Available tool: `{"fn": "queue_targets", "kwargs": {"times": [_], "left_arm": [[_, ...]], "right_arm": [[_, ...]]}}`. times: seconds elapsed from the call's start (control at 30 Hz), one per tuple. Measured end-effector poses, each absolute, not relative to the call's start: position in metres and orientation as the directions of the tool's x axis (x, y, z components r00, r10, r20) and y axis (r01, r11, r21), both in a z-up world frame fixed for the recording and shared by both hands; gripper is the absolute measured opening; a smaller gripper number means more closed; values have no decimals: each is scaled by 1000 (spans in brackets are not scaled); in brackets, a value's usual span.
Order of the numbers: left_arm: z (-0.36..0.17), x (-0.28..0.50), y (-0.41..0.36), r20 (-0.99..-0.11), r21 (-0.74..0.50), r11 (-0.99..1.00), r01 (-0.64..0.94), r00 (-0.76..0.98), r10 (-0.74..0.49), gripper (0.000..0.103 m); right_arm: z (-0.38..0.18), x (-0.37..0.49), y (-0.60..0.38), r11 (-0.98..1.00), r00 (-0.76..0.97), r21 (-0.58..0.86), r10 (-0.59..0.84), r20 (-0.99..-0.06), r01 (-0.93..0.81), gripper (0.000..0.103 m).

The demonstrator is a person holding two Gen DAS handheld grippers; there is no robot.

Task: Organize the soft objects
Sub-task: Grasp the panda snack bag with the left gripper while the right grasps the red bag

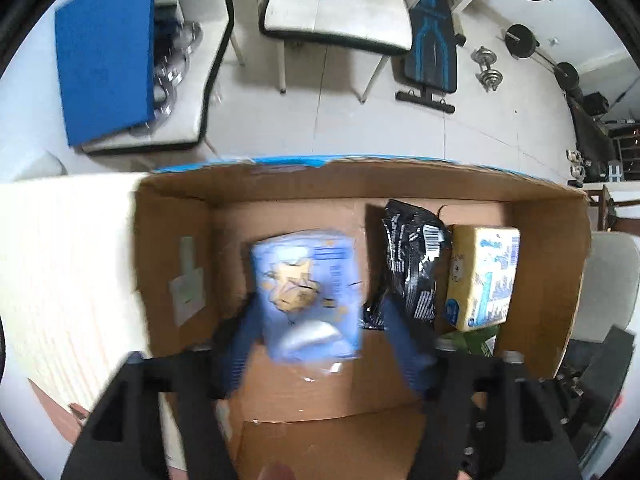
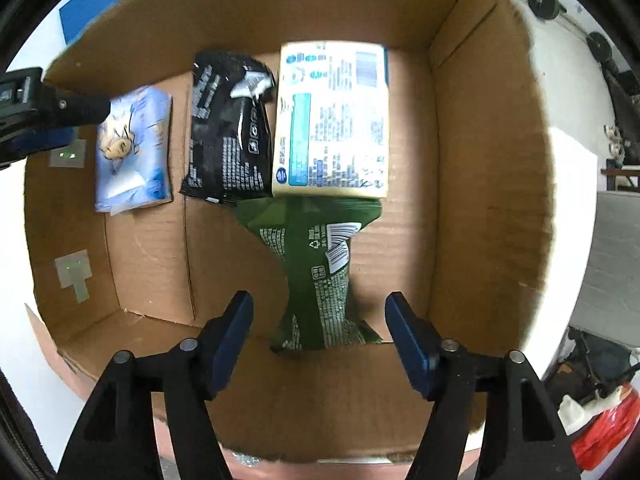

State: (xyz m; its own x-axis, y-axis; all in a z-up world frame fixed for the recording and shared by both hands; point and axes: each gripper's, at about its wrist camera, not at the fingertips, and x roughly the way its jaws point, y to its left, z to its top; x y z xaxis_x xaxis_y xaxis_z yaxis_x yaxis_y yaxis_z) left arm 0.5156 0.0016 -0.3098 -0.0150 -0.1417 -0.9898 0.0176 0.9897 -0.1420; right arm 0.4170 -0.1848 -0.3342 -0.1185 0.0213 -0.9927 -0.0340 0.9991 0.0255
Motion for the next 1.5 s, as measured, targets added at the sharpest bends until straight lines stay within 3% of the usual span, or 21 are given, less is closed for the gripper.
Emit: {"fn": "queue_targets", "kwargs": {"times": [0.07,0.1,0.17,0.3,1.13,1.3,1.5], "left_arm": [[-295,504,-1,-991,-128,991,41,26,-129,85],[-288,497,-2,-992,-115,992,54,47,-118,87],[-280,484,-4,-992,-90,993,74,79,-96,96],[-266,452,-8,-988,-41,995,88,148,-54,97],[-160,279,1,-894,-103,995,-9,439,-88,97],[-184,254,7,-915,-89,995,-40,399,-65,97],[-266,243,12,-974,-49,996,-71,222,-32,97]], "right_arm": [[-322,414,-184,999,-96,18,14,-995,-44,83],[-317,412,-185,999,-83,21,17,-996,-45,95],[-311,412,-184,999,-57,20,18,-998,-47,102],[-295,402,-182,998,5,-8,-8,-1000,-64,103],[-158,268,-182,999,369,6,25,-929,-53,103],[-186,246,-185,994,281,96,107,-954,-54,103],[-279,242,-188,985,101,174,173,-980,6,102]]}}
